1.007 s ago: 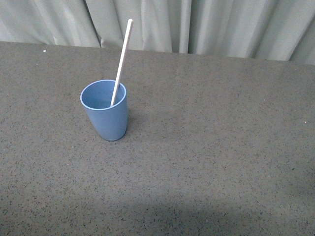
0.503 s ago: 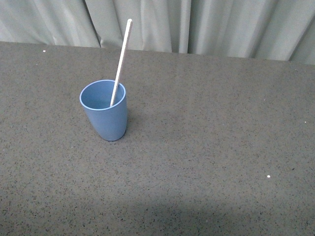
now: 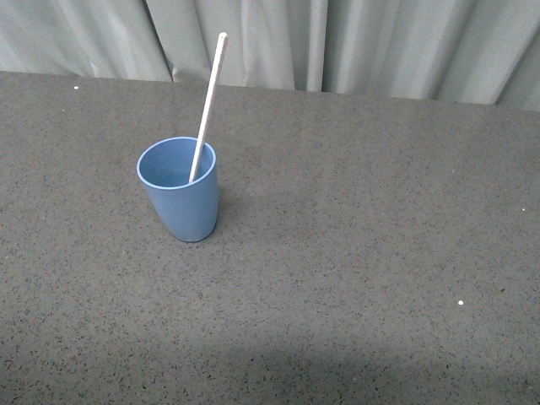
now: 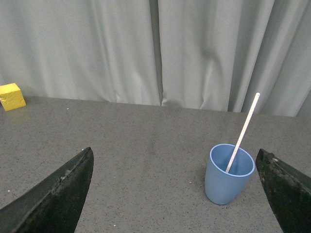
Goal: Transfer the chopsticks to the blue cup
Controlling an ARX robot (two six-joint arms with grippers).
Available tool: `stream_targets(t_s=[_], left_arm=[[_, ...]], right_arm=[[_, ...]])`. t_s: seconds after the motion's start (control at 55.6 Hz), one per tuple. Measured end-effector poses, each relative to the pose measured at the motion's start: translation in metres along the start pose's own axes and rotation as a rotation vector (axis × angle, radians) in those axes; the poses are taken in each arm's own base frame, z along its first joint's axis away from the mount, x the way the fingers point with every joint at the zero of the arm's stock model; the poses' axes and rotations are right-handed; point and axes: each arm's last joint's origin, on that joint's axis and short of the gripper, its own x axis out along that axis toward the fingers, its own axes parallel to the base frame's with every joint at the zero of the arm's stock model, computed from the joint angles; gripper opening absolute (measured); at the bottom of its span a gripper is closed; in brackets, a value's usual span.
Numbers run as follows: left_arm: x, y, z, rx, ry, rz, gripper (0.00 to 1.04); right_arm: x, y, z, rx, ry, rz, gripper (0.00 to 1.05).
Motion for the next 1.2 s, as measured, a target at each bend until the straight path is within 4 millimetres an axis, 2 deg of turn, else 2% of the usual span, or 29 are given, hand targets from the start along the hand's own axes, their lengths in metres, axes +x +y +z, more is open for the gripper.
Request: stream_targets(t_s=[0.342, 0.449, 0.647, 0.737, 0.881, 1.204], left_arm=[[0.000, 0.000, 0.000, 0.000, 0.000, 0.000, 0.98], [0.000, 0.000, 0.000, 0.000, 0.000, 0.000, 0.98], [0.000, 0.000, 0.000, 0.000, 0.000, 0.000, 0.98], [0.000, 0.000, 0.000, 0.000, 0.000, 0.000, 0.98], [0.000, 0.000, 0.000, 0.000, 0.000, 0.000, 0.98], [0.000, 0.000, 0.000, 0.000, 0.000, 0.000, 0.98]], right_arm=[[-0.007, 0.000, 0.000, 0.000, -0.001, 0.000, 0.01], [-0.017, 0.000, -0.004, 0.000, 0.018, 0.002, 0.01], [-0.018, 0.000, -0.003, -0.002, 0.006, 0.002, 0.03], [-0.018, 0.000, -0.003, -0.002, 0.006, 0.002, 0.17], [-0.018, 0.000, -0.003, -0.002, 0.005, 0.002, 0.50], [-0.018, 0.000, -0.003, -0.001, 0.005, 0.002, 0.97]])
